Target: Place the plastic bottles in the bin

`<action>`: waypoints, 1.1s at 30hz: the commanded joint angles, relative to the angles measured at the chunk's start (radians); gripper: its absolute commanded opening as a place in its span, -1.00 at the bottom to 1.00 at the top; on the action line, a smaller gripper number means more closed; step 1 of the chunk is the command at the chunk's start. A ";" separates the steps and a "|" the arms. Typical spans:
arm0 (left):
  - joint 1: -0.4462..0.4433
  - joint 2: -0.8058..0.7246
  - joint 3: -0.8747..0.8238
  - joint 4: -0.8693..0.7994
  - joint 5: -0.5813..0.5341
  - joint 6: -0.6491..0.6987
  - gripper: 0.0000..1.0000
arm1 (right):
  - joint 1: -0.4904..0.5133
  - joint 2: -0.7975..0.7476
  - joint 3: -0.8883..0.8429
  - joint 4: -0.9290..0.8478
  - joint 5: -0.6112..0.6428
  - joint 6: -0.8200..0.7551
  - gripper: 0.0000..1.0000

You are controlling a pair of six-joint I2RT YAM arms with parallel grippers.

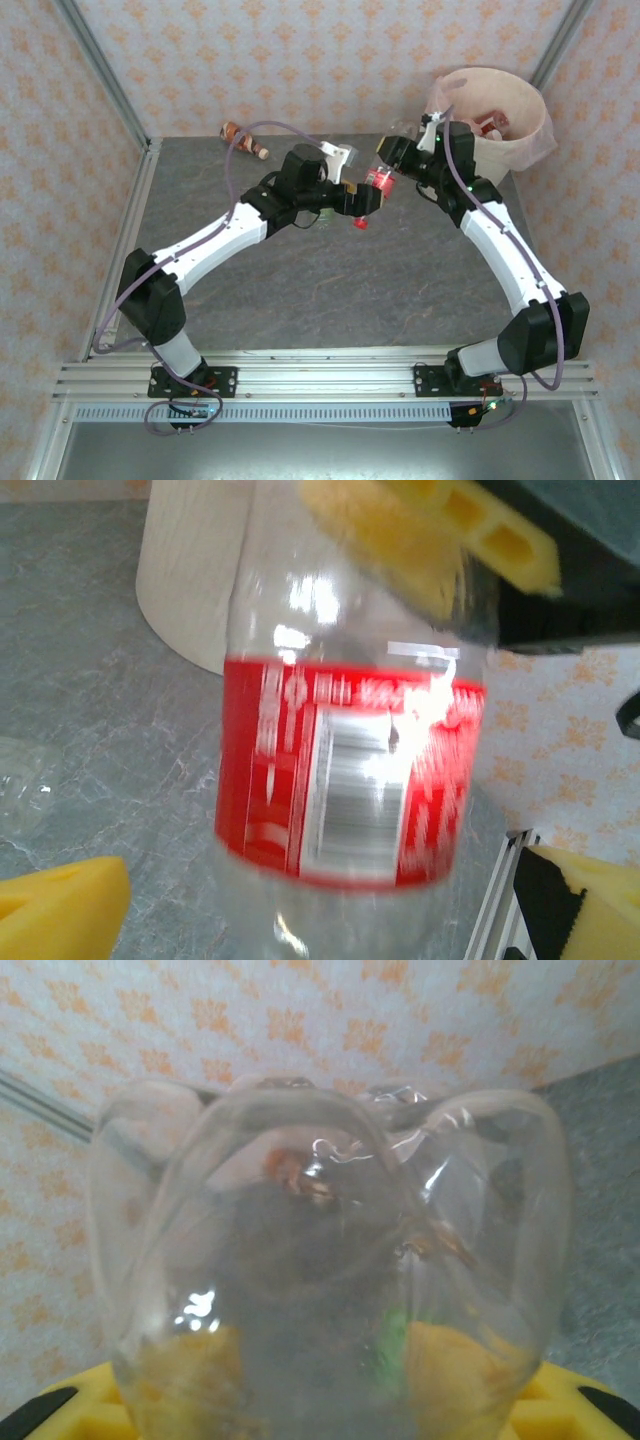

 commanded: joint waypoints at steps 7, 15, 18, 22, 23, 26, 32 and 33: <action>0.043 -0.201 -0.135 -0.003 -0.398 -0.096 1.00 | -0.072 -0.020 0.117 -0.020 0.134 -0.065 -0.32; 0.121 -0.291 -0.261 -0.102 -0.683 -0.278 1.00 | -0.122 0.022 0.280 -0.029 0.209 -0.165 -0.32; 0.136 -0.306 -0.275 -0.165 -0.748 -0.325 1.00 | -0.140 0.063 0.354 -0.034 0.239 -0.198 -0.32; 0.144 -0.326 -0.307 -0.199 -0.782 -0.351 1.00 | -0.155 0.136 0.476 -0.078 0.340 -0.288 -0.33; 0.146 -0.333 -0.313 -0.208 -0.790 -0.355 1.00 | -0.164 0.159 0.522 -0.103 0.360 -0.315 -0.33; 0.147 -0.354 -0.330 -0.230 -0.818 -0.362 1.00 | -0.216 0.263 0.718 -0.257 0.356 -0.348 -0.33; 0.151 -0.394 -0.365 -0.235 -0.844 -0.372 1.00 | -0.305 0.425 1.011 -0.434 0.458 -0.403 -0.33; 0.154 -0.398 -0.369 -0.236 -0.846 -0.372 1.00 | -0.315 0.446 1.044 -0.438 0.493 -0.420 -0.32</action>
